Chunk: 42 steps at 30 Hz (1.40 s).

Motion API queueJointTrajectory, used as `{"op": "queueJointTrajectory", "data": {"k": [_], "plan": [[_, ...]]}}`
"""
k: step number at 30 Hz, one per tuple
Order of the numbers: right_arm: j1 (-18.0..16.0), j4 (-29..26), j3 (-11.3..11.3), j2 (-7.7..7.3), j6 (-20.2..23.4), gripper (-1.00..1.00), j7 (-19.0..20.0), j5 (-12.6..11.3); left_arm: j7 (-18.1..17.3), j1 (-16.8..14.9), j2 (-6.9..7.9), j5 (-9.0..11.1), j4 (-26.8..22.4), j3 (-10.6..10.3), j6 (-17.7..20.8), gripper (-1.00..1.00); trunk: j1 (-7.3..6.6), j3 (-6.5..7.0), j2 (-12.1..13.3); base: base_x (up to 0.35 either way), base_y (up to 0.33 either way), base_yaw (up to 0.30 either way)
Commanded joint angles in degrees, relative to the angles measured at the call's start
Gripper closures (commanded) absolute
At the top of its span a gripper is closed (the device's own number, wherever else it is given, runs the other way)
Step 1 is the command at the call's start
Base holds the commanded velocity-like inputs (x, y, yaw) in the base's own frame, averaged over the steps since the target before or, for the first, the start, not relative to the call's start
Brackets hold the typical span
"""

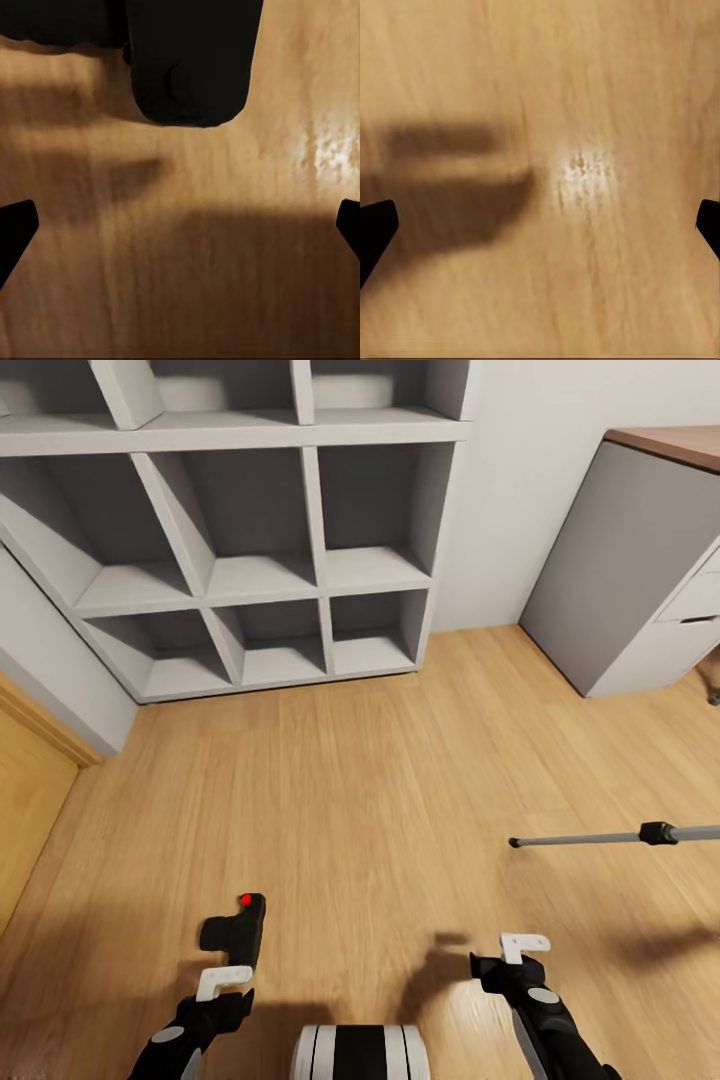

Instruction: Attach the digital camera to the camera tripod in the bedroom.

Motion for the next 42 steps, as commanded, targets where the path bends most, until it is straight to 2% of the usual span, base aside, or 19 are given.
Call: {"op": "queueJointTrajectory", "data": {"k": [1,7,8,12,21,28,33,42], "plan": [[-0.01,-0.11,-0.11,0.06,0.33,-1.0,0.04,0.5,0.2,0.0,0.01,0.35,-0.12,-0.08,0.32,-1.0,0.01,-0.27,-0.03,0.0,0.0,0.0],[-0.01,-1.61,-0.03,0.16,-0.36,-1.0,-0.03,0.52,0.15,0.0,0.08,0.26,-0.25,0.04,0.26,-1.0,0.17,-1.6,-0.11,0.0,0.0,0.0],[-0.01,-5.99,0.01,0.23,-0.34,-1.0,-0.08,0.91,0.12,0.0,0.17,0.25,-0.86,0.13,0.25,-1.0,0.19,-1.82,-0.12,0.0,0.0,0.0],[-0.01,-8.9,0.11,0.21,-0.02,-1.0,-0.05,1.01,0.19,0.0,0.19,0.18,-2.53,0.1,0.25,-1.0,0.3,-2.7,-0.18,0.0,0.0,0.0],[-0.01,-10.09,0.61,0.26,0.2,-1.0,-0.01,1.2,0.29,0.0,0.22,0.22,-4.28,0.14,-0.66,-1.0,0.53,-4.7,-0.3,0.0,0.0,0.0],[-0.01,-13.24,0.54,0.26,0.47,-1.0,0.06,1.21,0.47,0.0,0.07,0.25,-5.01,0.23,-3.35,-1.0,0.53,-4.7,-0.3,0.0,0.0,0.0],[-0.01,-15.58,0.46,0.24,2.14,-1.0,0.11,1.14,0.59,0.0,0.03,0.25,-5.43,0.12,-3.54,-1.0,0.53,-4.7,-0.3,0.0,0.0,0.0],[-0.01,-16.45,0.54,0.29,4.39,-1.0,0.13,1.08,0.52,0.0,0.06,0.25,-5.54,0.0,-3.07,-1.0,0.53,-4.7,-0.3,0.0,0.0,0.0]]}}
